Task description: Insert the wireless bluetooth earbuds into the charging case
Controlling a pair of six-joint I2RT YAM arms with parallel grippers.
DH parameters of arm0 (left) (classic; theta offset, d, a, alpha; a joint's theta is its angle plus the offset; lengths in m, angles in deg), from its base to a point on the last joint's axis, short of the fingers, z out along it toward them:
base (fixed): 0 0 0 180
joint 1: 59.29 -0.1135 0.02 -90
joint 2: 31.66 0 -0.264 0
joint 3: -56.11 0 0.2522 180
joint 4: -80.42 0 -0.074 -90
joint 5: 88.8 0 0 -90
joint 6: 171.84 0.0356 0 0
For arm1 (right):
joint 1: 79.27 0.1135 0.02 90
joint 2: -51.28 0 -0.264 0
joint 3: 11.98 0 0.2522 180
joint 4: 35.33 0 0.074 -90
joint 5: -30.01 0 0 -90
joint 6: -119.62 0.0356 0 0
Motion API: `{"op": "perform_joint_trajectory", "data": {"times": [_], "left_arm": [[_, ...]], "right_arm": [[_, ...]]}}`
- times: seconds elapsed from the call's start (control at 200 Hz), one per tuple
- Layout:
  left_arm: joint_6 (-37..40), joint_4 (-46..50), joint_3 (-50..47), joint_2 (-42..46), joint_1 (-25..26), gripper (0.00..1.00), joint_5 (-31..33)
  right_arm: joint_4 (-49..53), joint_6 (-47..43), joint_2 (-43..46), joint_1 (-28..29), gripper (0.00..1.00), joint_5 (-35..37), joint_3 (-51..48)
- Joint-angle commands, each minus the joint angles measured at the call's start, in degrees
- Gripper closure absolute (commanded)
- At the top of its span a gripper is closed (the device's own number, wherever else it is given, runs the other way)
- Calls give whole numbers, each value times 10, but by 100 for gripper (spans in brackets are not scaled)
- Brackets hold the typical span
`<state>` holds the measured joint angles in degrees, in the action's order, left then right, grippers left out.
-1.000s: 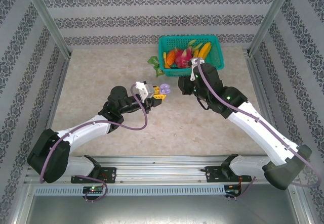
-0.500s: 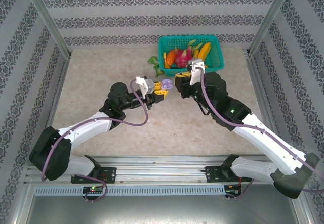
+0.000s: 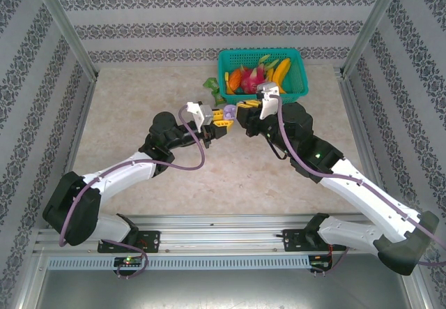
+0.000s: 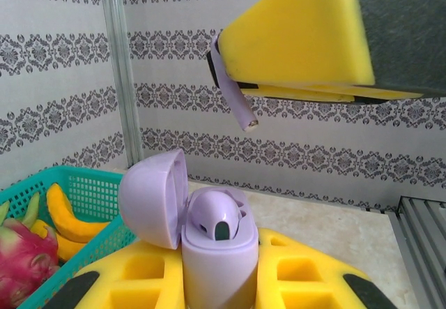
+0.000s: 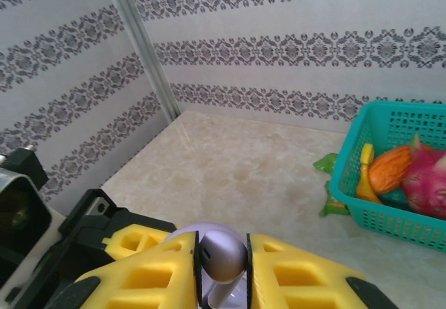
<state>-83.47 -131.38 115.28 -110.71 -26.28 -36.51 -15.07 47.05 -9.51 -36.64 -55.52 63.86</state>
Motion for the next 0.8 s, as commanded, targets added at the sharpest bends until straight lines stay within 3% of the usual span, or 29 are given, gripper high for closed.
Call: {"op": "perform_joint_trajectory", "data": {"times": [0.0,0.794], "left_arm": [[-12,-37,21,-1,8,100,1],[-7,-34,21,14,8,100,3]], "right_arm": [[-30,14,0,4,78,-29,-6],[-47,47,-15,-23,79,-53,-36]]}}
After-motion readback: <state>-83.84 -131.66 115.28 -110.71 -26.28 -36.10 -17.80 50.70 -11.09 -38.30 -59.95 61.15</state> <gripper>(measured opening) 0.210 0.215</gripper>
